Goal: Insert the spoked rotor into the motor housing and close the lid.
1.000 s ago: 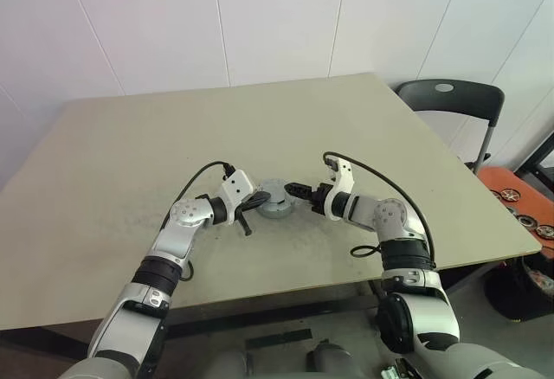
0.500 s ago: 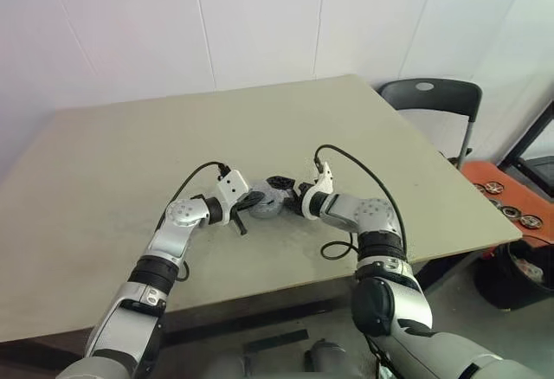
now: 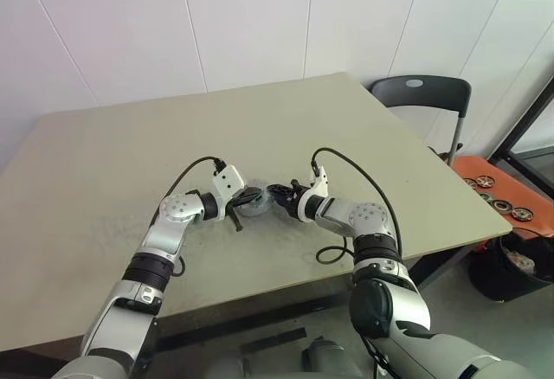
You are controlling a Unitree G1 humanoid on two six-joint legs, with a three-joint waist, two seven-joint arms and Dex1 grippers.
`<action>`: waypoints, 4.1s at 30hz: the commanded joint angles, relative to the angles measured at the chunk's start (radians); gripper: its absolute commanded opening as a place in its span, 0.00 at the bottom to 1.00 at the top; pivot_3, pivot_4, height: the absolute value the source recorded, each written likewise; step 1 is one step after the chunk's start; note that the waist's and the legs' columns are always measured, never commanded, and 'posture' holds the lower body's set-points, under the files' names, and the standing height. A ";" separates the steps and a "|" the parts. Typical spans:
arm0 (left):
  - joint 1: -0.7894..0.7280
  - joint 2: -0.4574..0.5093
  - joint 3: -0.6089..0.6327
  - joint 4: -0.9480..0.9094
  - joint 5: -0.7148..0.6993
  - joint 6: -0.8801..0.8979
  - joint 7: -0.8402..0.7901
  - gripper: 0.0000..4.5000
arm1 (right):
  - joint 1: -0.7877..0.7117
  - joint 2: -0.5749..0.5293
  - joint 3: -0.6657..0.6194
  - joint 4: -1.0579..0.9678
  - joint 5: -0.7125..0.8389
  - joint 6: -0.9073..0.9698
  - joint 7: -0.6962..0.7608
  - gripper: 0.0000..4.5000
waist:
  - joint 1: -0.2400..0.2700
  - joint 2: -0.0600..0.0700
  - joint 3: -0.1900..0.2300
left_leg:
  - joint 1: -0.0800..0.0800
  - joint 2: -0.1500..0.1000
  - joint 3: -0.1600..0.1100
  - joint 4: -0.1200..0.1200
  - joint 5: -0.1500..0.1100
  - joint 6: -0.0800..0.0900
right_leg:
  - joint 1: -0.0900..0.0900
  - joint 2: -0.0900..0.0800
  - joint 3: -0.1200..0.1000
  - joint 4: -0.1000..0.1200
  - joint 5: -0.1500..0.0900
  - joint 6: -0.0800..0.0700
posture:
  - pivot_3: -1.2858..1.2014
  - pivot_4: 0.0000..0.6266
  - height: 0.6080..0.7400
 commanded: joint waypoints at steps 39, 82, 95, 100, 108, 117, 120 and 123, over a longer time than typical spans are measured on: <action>0.290 -0.178 0.501 -0.528 -0.708 0.649 0.350 0.00 | -0.066 -0.024 -0.129 0.231 0.133 -0.315 -0.060 0.28 | -0.019 -0.003 0.002 | 0.000 0.000 -0.005 0.007 0.000 0.000 | 0.005 0.000 0.003 -0.005 -0.002 -0.005 | 0.52 0.00 1.00; 0.012 -0.039 -0.043 -0.064 0.071 0.146 0.305 0.00 | -0.058 -0.056 -0.037 0.217 0.114 -0.343 -0.027 0.28 | -0.004 -0.004 0.002 | -0.003 -0.002 -0.002 -0.001 0.000 0.000 | 0.005 -0.001 0.003 -0.018 0.000 -0.004 | 0.52 0.00 1.00; 0.047 -0.076 -0.014 -0.122 0.017 0.162 0.275 0.00 | -0.038 -0.123 0.019 0.126 0.098 -0.199 -0.006 0.28 | 0.016 -0.004 0.002 | -0.007 -0.002 -0.002 -0.002 0.000 0.000 | 0.002 -0.001 0.003 -0.018 0.000 -0.004 | 0.52 0.00 1.00; 0.054 -0.067 -0.014 -0.138 0.014 0.170 0.251 0.00 | 0.005 -0.201 0.087 0.035 0.072 -0.055 0.010 0.28 | 0.039 -0.004 0.002 | -0.020 -0.003 -0.001 -0.001 0.000 0.000 | -0.011 -0.001 0.003 -0.017 0.005 -0.003 | 0.52 0.00 1.00; 0.042 -0.049 -0.003 -0.124 0.014 0.165 0.236 0.00 | 0.024 -0.276 0.086 -0.023 0.103 0.161 0.005 0.28 | 0.059 -0.004 0.002 | -0.020 -0.003 -0.001 -0.001 0.000 0.000 | -0.011 -0.001 0.003 -0.017 0.005 -0.003 | 0.52 0.00 1.00; 0.045 -0.050 -0.004 -0.122 0.018 0.157 0.239 0.00 | 0.056 -0.187 0.072 -0.171 0.155 0.318 0.004 0.55 | 0.054 -0.004 0.002 | -0.020 -0.003 0.000 -0.002 0.000 0.000 | -0.012 0.000 0.003 -0.016 0.005 -0.002 | 0.52 0.00 1.00; 0.048 -0.048 -0.005 -0.121 0.023 0.154 0.241 0.00 | 0.071 -0.165 0.072 -0.192 0.139 0.307 -0.003 0.76 | 0.051 -0.004 0.002 | -0.019 -0.002 0.000 -0.002 0.000 0.000 | -0.012 0.001 0.003 -0.015 0.005 -0.002 | 0.52 0.00 1.00; 0.050 -0.046 -0.006 -0.124 0.025 0.154 0.240 0.00 | 0.095 -0.142 0.074 -0.217 0.128 0.310 -0.014 0.99 | 0.043 -0.004 0.002 | -0.019 -0.002 0.000 -0.001 0.000 0.000 | -0.012 0.001 0.003 -0.015 0.005 -0.002 | 0.52 0.00 1.00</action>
